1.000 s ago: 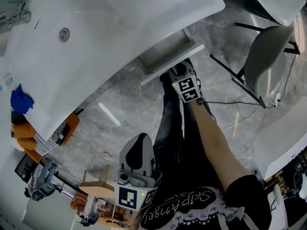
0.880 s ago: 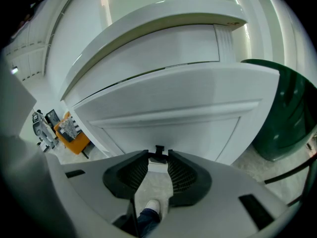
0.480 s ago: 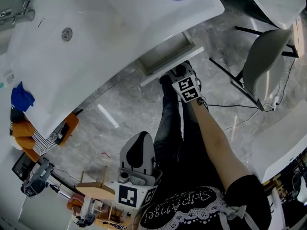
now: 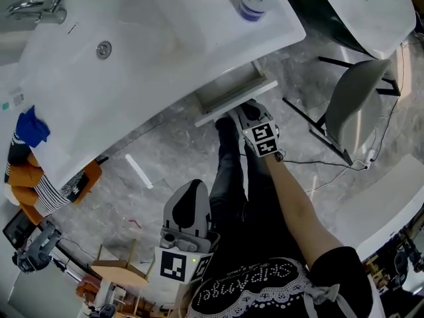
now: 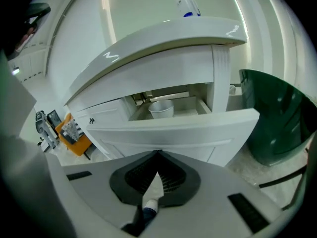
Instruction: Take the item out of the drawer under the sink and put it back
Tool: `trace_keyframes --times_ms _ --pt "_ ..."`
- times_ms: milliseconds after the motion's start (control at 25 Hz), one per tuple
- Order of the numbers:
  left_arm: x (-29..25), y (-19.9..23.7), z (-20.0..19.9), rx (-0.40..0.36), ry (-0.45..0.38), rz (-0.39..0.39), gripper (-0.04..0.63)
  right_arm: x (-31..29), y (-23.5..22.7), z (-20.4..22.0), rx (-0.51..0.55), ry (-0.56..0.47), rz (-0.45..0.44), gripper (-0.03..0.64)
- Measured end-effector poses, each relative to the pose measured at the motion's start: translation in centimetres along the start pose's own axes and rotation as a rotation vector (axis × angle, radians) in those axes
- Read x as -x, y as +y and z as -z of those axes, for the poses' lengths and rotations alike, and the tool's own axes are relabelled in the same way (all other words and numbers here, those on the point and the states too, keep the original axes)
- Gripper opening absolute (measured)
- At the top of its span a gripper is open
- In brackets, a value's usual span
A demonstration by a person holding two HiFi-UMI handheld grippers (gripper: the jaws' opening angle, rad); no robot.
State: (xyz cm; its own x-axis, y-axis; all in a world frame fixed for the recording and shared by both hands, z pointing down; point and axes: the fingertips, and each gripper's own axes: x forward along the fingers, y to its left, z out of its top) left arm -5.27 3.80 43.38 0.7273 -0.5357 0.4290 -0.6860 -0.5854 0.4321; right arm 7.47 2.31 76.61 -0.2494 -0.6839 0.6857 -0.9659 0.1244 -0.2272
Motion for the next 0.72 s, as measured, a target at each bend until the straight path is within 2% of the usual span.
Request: trace_keyframes --times_ms 440,720 --pt "1.7 0.3 -2.9 -0.019 -0.077 -0.008 0.005 4.3 0.7 -2.3 -0.034 -0.021 -0.012 0.018" --pt "2.7 0.7 -4.6 -0.046 -0.108 -0.015 0.005 6.8 0.2 -5.6 -0.039 -0.084 0.011 0.018"
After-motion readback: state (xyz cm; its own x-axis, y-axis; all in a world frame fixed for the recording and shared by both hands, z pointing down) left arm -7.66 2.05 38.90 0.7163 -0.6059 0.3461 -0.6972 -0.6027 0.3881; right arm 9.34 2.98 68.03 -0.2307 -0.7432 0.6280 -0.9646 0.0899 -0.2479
